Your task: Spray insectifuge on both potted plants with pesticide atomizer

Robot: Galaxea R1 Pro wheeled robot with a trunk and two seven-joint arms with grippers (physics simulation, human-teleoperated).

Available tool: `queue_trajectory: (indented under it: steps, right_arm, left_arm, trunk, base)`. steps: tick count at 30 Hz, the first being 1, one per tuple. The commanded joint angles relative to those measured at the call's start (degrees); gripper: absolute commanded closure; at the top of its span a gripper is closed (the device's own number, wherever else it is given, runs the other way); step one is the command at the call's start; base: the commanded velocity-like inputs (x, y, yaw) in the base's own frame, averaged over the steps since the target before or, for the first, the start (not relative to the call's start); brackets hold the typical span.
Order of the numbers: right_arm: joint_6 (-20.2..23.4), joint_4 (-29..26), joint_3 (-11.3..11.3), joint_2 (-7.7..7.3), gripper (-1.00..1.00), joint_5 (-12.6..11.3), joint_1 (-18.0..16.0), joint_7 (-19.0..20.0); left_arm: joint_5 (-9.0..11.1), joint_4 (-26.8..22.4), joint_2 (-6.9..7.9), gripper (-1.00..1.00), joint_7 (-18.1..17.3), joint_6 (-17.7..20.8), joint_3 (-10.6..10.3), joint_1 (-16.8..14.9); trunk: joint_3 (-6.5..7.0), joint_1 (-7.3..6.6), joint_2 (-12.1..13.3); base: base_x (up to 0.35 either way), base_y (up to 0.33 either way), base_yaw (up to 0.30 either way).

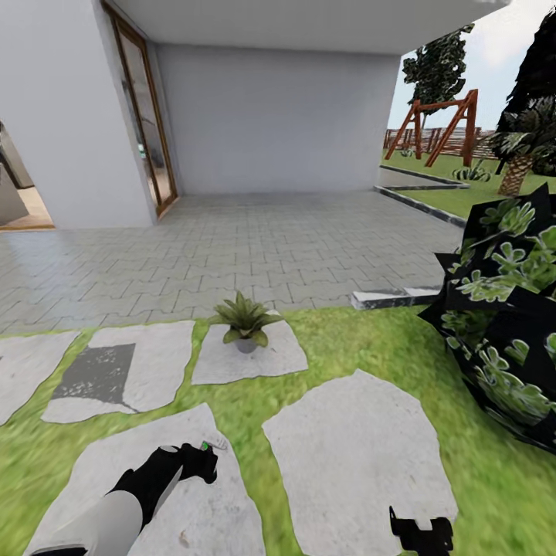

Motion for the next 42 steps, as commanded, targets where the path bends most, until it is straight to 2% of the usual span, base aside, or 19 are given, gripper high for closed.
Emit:
queue_trajectory:
  steps: [1, 7, 15, 33, 42]
  right_arm:
    - [-0.12, 0.03, 0.48, -0.01, -1.0, -0.17, -0.03, -0.35]
    - [-0.12, 0.05, 0.48, 0.01, -1.0, -0.17, -0.02, -0.38]
    - [-0.12, 0.06, 0.48, 0.01, -1.0, -0.17, -0.02, -0.35]
    - [-0.03, 0.12, 0.48, 0.01, -1.0, 0.02, 0.06, -0.26]
    - [-0.03, 0.12, 0.49, 0.1, -1.0, 0.01, 0.06, -0.31]
  left_arm:
    - [-0.37, -0.16, -0.06, 1.0, -0.39, 0.94, 0.47, 0.0]
    - [-0.38, -0.23, -0.09, 1.0, -0.39, 3.14, 0.42, 0.0]
    - [-0.38, -0.23, -0.11, 1.0, -0.44, 3.23, 0.42, 0.0]
    - [-0.38, -0.23, -0.08, 1.0, -0.45, 3.23, 0.42, 0.0]
    - [-0.38, -0.26, -0.14, 1.0, -0.48, 3.32, 0.42, 0.0]
  trunk:
    - [-0.05, 0.02, -0.02]
    - [-0.05, 0.02, -0.02]
    - [-0.16, 0.02, -0.02]
    - [-0.17, 0.02, -0.02]
    - [-0.17, 0.02, -0.02]
  base:
    - [0.329, 0.14, 0.0]
    - [0.334, 0.051, 0.0]
    - [0.335, -0.038, 0.121]
    - [0.286, -0.15, 0.008]
    - [0.239, -0.195, 0.24]
